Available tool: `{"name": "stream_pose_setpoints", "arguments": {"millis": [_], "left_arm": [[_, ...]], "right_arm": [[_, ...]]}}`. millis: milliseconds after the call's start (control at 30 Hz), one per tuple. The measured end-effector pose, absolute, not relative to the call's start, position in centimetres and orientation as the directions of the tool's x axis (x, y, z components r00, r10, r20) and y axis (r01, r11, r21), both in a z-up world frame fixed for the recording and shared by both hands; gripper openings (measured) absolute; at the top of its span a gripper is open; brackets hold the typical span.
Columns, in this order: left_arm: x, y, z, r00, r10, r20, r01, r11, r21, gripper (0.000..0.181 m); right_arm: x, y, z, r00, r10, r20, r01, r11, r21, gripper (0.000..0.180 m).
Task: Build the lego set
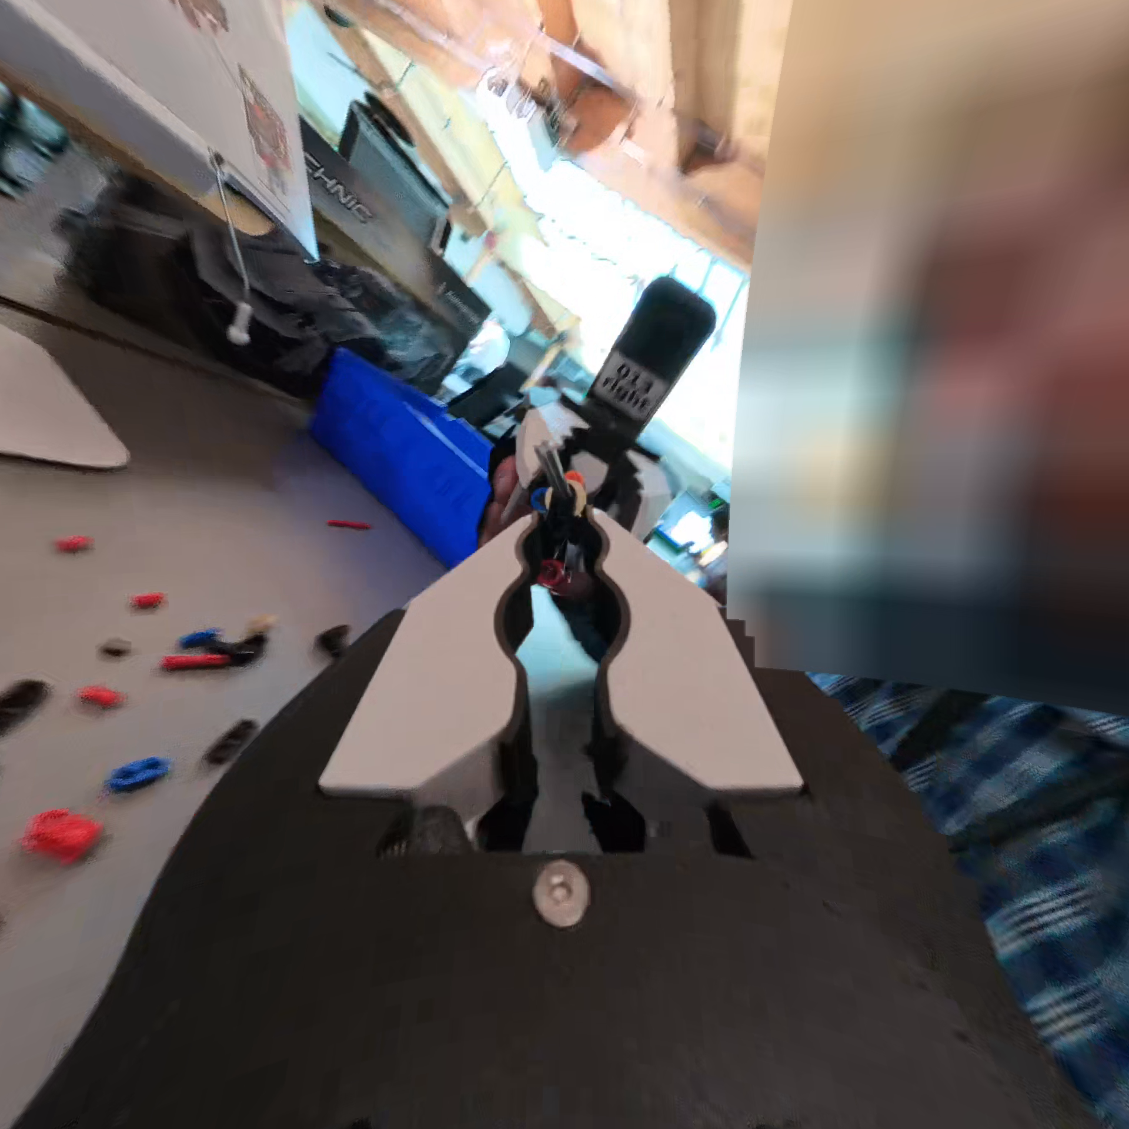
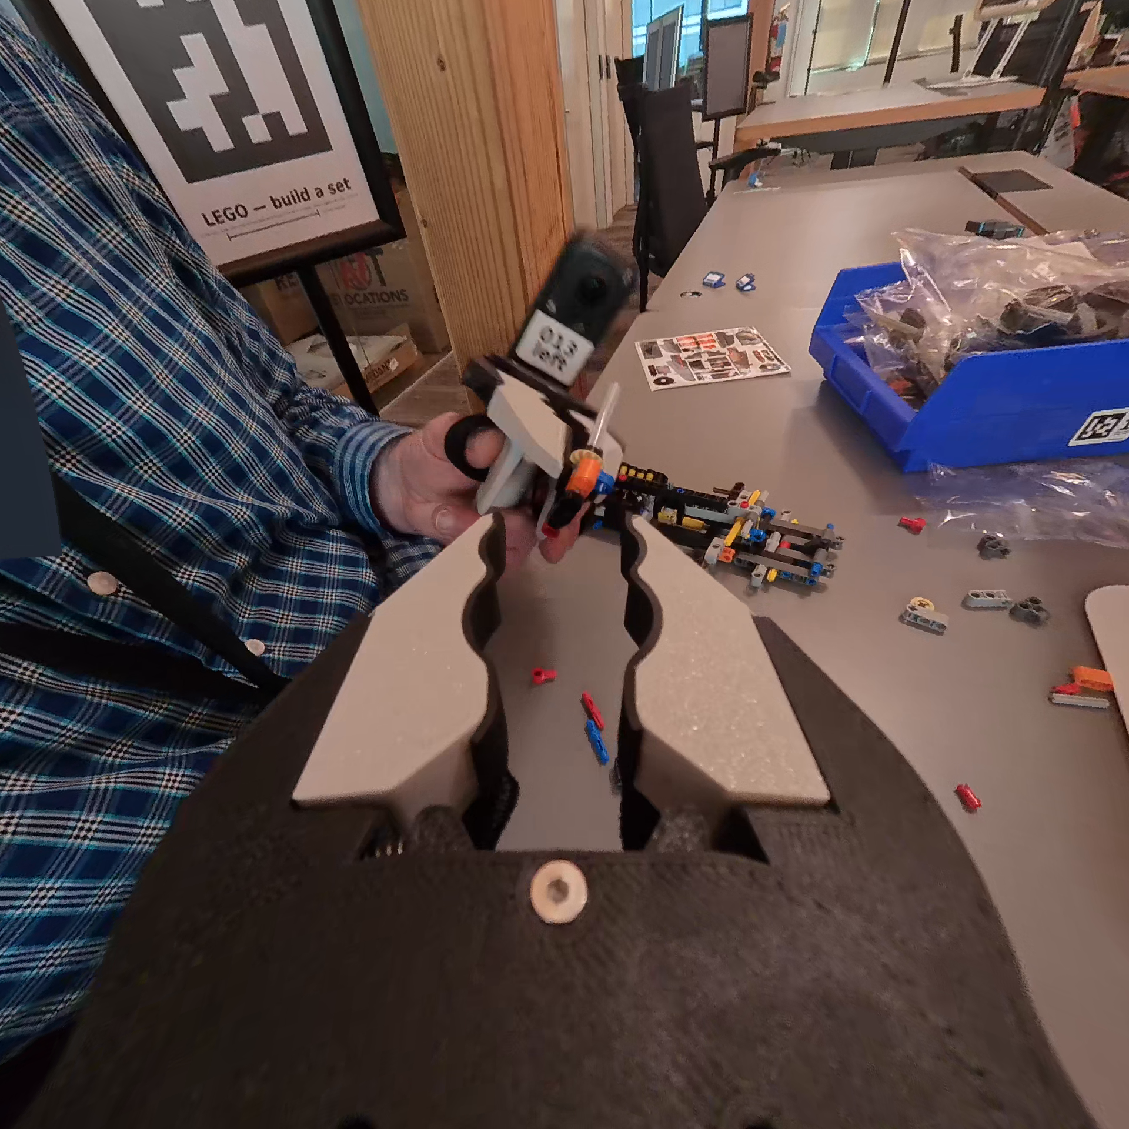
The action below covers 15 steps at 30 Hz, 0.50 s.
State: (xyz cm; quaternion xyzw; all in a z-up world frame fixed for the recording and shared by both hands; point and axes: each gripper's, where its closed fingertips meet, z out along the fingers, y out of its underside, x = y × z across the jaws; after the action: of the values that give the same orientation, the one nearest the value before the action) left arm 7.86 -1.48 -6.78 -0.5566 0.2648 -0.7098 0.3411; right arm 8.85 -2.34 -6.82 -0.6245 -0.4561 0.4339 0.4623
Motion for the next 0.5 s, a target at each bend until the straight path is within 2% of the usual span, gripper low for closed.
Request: {"name": "stream_pose_setpoints", "arguments": {"millis": [67, 133, 233, 300, 500], "left_arm": [[8.1, -1.6, -7.0, -0.041, -0.864, 0.501, 0.139, -0.502, -0.854, 0.01], [8.5, -2.0, -7.7, 0.042, -0.929, 0.369, 0.05, -0.367, -0.929, 0.01], [8.9, -2.2, -8.1, 0.093, -0.96, 0.265, -0.021, -0.268, -0.963, 0.01], [9.2, -2.3, -8.5, 0.119, -0.972, 0.202, -0.057, -0.209, -0.976, 0.01], [9.3, -1.9, -9.7, 0.186, -0.98, 0.071, -0.162, -0.102, -0.981, 0.01]], "right_arm": [[8.8, -2.3, -7.0, 0.214, 0.971, -0.108, 0.18, -0.148, -0.973, 0.034], [8.8, -2.2, -7.4, 0.222, 0.97, -0.095, 0.202, -0.142, -0.969, 0.025], [8.8, -2.1, -8.0, 0.235, 0.969, -0.08, 0.228, -0.135, -0.964, 0.019], [8.7, -2.1, -8.6, 0.233, 0.971, -0.057, 0.258, -0.118, -0.959, 0.008], [8.7, -1.9, -9.8, 0.263, 0.962, 0.068, 0.349, -0.029, -0.937, 0.005]]}}
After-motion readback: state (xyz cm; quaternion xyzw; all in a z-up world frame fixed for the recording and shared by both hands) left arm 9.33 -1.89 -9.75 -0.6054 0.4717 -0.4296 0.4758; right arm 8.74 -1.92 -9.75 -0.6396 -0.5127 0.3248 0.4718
